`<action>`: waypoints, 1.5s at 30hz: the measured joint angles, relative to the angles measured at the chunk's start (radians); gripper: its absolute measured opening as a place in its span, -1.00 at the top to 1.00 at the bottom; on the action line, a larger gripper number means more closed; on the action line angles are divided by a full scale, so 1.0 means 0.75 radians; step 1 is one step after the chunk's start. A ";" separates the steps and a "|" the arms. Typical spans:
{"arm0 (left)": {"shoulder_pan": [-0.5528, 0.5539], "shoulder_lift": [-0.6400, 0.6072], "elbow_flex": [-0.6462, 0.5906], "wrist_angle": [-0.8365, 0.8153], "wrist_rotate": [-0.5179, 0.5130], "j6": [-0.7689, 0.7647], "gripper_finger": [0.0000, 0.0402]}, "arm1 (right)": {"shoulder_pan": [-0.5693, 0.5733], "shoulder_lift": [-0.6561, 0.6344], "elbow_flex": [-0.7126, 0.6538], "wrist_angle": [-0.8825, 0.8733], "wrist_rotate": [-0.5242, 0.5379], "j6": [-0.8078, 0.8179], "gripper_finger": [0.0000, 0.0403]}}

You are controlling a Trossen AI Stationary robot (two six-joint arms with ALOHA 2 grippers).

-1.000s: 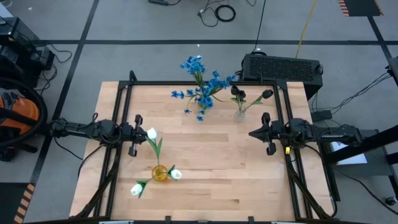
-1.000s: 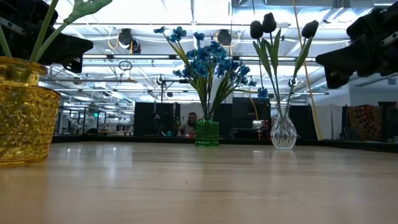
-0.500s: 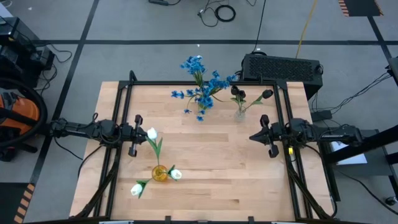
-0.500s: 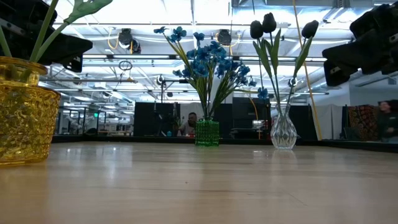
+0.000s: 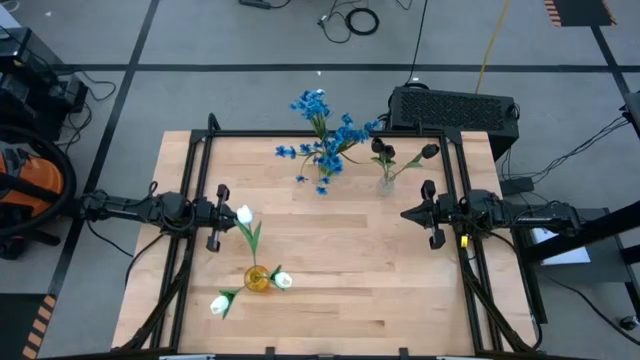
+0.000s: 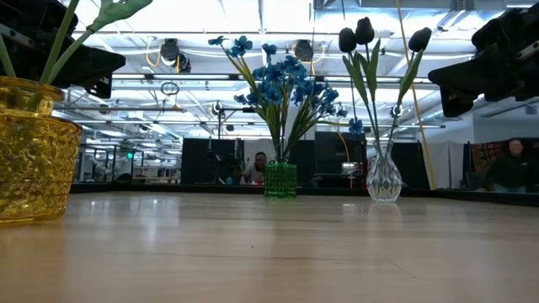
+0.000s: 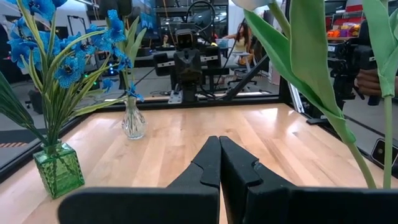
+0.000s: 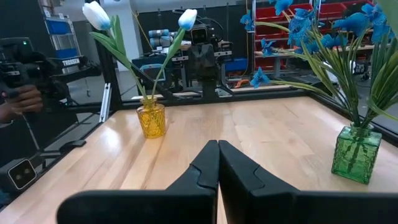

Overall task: Sort flowers into vase by color
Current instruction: Return to Home Position

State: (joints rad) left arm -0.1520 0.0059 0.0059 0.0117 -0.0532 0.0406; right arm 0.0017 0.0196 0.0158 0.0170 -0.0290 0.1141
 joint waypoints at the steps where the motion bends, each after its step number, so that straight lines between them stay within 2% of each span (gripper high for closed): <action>1: 0.000 0.000 0.000 0.000 0.000 0.000 1.00 | 0.000 0.000 0.000 -0.001 0.001 0.005 1.00; 35: 0.001 0.000 0.000 0.004 -0.016 0.055 1.00 | 0.000 0.001 0.000 0.000 0.003 0.067 1.00; 45: 0.041 0.000 -0.001 0.012 -0.068 0.090 1.00 | 0.000 0.001 0.000 0.001 0.002 0.067 1.00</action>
State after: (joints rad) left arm -0.1210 0.0063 0.0055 0.0204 -0.1040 0.1085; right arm 0.0017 0.0204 0.0158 0.0174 -0.0272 0.1642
